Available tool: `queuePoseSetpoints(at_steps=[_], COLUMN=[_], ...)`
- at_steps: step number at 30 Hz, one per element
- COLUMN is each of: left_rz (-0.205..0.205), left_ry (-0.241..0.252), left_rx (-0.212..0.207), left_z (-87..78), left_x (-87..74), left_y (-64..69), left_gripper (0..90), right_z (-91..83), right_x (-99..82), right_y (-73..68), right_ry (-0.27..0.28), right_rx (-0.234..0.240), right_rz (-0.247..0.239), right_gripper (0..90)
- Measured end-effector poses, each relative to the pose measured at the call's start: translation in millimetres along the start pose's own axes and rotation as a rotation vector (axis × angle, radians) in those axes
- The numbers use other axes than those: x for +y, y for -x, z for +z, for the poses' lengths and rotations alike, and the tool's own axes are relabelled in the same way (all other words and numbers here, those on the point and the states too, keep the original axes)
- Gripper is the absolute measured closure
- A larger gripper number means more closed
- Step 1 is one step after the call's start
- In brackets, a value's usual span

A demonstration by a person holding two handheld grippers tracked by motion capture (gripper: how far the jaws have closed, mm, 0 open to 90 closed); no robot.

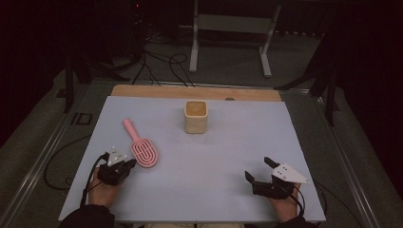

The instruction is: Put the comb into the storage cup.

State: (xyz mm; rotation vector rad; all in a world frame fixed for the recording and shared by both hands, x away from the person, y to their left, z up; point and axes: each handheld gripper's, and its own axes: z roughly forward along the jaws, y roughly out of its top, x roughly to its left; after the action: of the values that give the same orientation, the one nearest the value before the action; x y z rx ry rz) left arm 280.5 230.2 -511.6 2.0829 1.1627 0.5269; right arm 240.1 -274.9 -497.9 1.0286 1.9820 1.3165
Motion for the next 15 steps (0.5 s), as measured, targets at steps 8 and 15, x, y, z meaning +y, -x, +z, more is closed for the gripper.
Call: queuePoseSetpoints(at_steps=[8,15], left_rz=[0.036,0.067], left_ry=[-0.019,-0.045], left_rx=[-0.017,-0.021], left_z=[15.6,30.2], left_x=[16.4,32.0], left_y=[13.4,21.6], left_gripper=[89.7,88.9], right_z=[0.4,0.6], right_x=[0.0,-0.1], right_y=[0.5,0.9], right_ry=[-0.001,0.000], right_rx=[-0.003,-0.004], right_rz=[0.001,0.004], right_gripper=[9.7,9.8])
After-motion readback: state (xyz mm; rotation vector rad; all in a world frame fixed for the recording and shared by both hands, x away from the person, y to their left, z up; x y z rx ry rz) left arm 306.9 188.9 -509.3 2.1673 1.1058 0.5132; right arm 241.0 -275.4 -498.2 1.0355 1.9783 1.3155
